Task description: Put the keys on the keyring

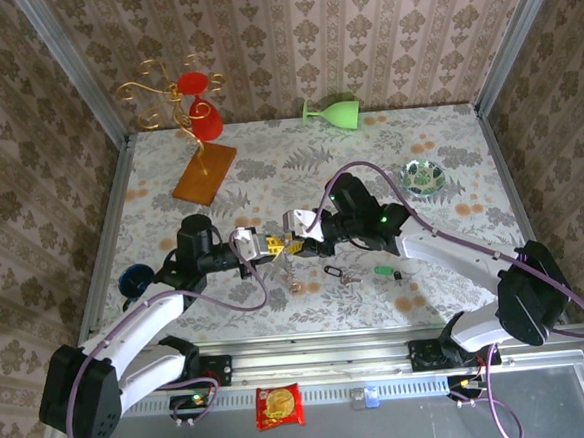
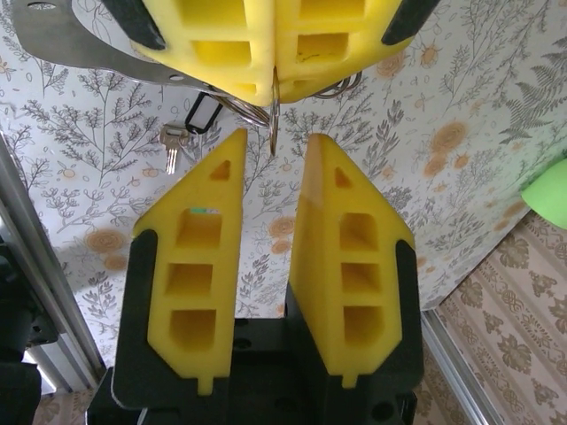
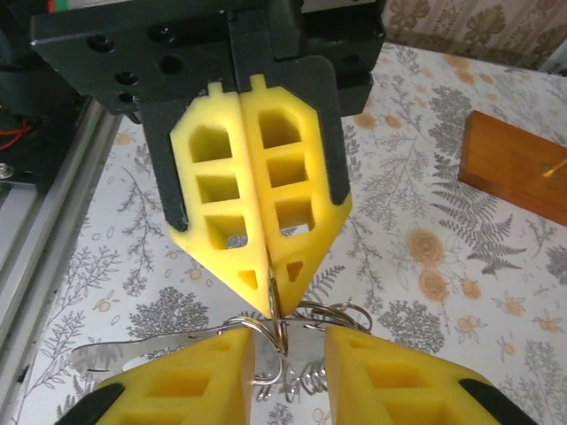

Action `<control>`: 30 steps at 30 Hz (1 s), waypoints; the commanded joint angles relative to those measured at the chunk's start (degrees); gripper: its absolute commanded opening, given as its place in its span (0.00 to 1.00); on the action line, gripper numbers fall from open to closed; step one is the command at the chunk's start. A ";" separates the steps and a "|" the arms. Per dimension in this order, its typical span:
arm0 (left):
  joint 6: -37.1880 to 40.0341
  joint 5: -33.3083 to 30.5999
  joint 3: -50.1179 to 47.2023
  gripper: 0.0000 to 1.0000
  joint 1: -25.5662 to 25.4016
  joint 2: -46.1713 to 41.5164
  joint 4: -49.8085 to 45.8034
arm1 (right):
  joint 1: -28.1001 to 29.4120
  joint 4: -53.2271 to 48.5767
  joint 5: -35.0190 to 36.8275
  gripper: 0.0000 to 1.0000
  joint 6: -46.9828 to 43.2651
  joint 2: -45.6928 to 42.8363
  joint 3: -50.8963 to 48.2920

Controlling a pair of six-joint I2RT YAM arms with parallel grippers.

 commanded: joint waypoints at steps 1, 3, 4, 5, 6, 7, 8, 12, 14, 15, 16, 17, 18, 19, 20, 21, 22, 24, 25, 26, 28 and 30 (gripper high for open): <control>-0.58 -2.47 -1.44 0.00 -0.82 -2.08 4.34 | -0.64 3.68 1.04 0.31 4.94 -3.44 -1.45; -2.57 -3.35 -2.28 0.00 -0.80 -2.61 6.09 | -1.15 4.32 0.33 0.32 8.60 -5.26 -3.02; -3.38 -3.51 -2.64 0.00 -0.85 -2.74 6.85 | -1.16 4.42 0.38 0.32 9.98 -6.07 -3.87; -4.04 -3.32 -2.91 0.00 -0.89 -2.84 7.40 | -1.16 4.26 0.42 0.32 10.95 -6.72 -4.60; -4.90 -3.19 -3.31 0.00 -0.89 -2.81 8.44 | -1.16 4.08 0.57 0.32 11.65 -7.39 -5.37; -5.73 -2.92 -3.72 0.00 -0.89 -2.73 9.49 | -1.16 4.16 0.88 0.32 12.13 -7.90 -6.14; -6.45 -2.61 -4.10 0.00 -0.89 -2.76 10.60 | -1.16 4.60 1.17 0.32 12.46 -8.45 -6.83; -8.33 -0.58 -4.36 0.00 -0.89 -1.94 12.35 | -1.15 6.83 0.67 0.33 13.71 -8.50 -8.39; -9.06 0.06 -4.42 0.00 -0.89 -1.55 13.16 | -1.16 6.14 -0.43 0.35 14.43 -7.26 -7.56; -9.61 0.33 -4.64 0.00 -0.89 -1.38 13.88 | -1.16 5.61 -0.82 0.35 14.58 -6.60 -7.12; -10.01 0.63 -4.78 0.00 -0.89 -1.13 14.56 | -1.16 5.48 -0.82 0.35 15.07 -6.05 -6.86; -10.23 0.90 -4.79 0.00 -0.89 -1.00 14.85 | -1.16 5.57 -0.73 0.35 15.68 -5.61 -6.75; -10.56 1.08 -4.88 0.00 -0.95 -0.92 15.09 | -1.24 5.74 -0.96 0.37 16.10 -5.24 -6.68; -10.70 1.31 -4.98 0.00 -0.89 -0.91 15.35 | -1.29 5.83 -1.27 0.39 16.35 -4.85 -6.69; -10.64 1.43 -4.97 0.00 -0.89 -0.85 15.50 | -1.37 5.68 -1.85 0.40 16.71 -4.43 -6.51; -10.64 1.51 -5.05 0.00 -0.89 -0.89 15.64 | -1.52 5.43 -2.68 0.44 17.03 -4.03 -6.26; -10.55 1.58 -5.05 0.00 -0.89 -0.91 15.62 | -1.64 5.19 -3.36 0.46 17.31 -3.60 -6.08; -10.38 1.74 -5.03 0.00 -0.89 -0.91 15.71 | -1.92 4.62 -5.02 0.50 17.74 -2.68 -5.50; -10.33 1.88 -5.01 0.00 -0.89 -0.91 15.71 | -2.12 4.37 -5.81 0.51 17.94 -2.15 -5.27; -10.29 1.99 -5.03 0.00 -0.91 -0.81 15.82 | -2.36 4.25 -6.66 0.52 18.05 -1.67 -4.90; -10.20 2.13 -4.98 0.00 -0.89 -0.81 15.80 | -2.52 3.68 -8.63 0.53 18.05 0.29 -3.96; -10.08 2.09 -4.94 0.00 -0.85 -0.73 15.81 | -2.57 3.12 -11.01 0.53 17.54 1.32 -3.06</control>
